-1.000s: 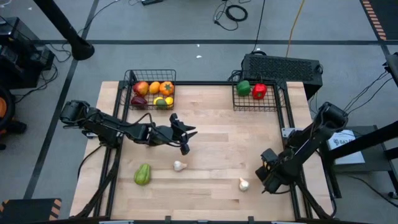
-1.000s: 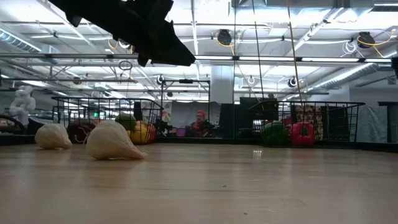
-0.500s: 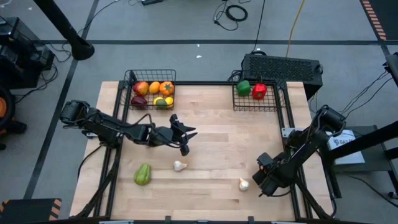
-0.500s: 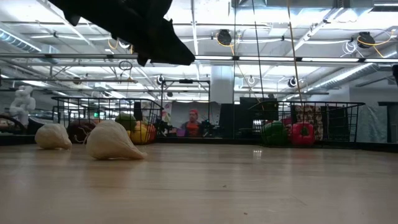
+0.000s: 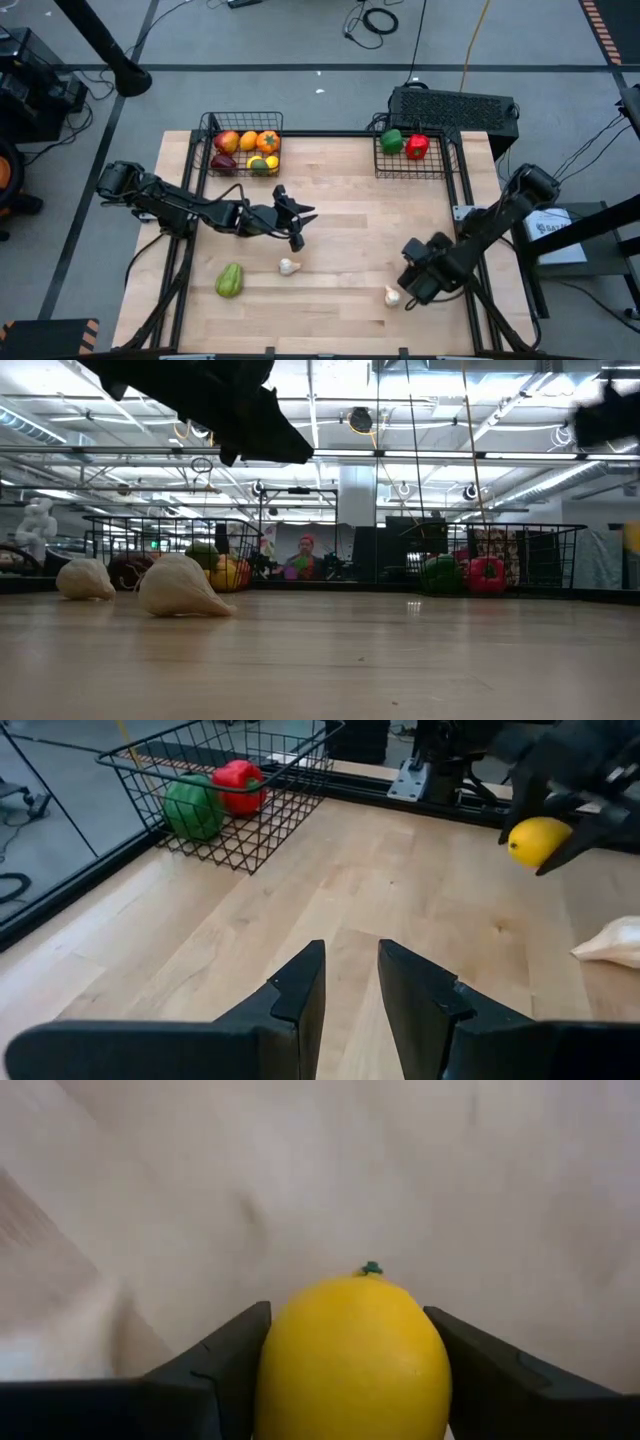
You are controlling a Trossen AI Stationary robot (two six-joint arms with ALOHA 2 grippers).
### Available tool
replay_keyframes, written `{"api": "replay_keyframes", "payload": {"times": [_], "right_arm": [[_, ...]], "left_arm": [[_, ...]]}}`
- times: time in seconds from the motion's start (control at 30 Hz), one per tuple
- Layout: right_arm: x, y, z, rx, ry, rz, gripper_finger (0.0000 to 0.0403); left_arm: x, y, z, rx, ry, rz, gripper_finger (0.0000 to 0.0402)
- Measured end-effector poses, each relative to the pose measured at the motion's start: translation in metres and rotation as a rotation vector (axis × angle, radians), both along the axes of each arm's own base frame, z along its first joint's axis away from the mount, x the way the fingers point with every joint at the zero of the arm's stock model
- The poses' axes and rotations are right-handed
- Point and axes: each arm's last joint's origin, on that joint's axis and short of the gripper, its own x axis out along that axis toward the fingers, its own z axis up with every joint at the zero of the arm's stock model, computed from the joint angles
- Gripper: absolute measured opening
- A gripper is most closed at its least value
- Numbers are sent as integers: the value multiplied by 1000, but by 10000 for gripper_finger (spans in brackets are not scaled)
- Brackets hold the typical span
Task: Sort produce into baskets
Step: Put the yellow lemon in the left basket
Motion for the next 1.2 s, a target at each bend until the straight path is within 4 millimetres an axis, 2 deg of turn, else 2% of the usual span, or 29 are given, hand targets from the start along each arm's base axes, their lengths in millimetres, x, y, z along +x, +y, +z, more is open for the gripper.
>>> {"api": "replay_keyframes", "payload": {"times": [0.23,0.43,0.6,0.77,0.9,1.0,1.1,1.2], "right_arm": [[38,-31,50,-243,-180,191,231],[77,-70,106,-566,-241,328,231],[115,-108,143,-773,-339,398,231],[146,-159,167,-822,-581,477,231],[163,-206,174,-814,-828,500,231],[177,-241,168,-790,-1025,512,231],[193,-274,151,-750,-1184,505,231],[210,-302,129,-671,-1242,480,231]], "left_arm": [[-4,2,8,62,4,-19,102],[-29,3,23,46,72,-4,102],[-56,2,33,-9,149,13,102],[-74,-4,34,-78,223,-43,102],[-82,-10,32,-65,278,-77,102],[-83,-14,32,-62,279,-96,102],[-84,-17,32,-58,280,-112,102],[-85,-20,32,-54,281,-128,102]]}}
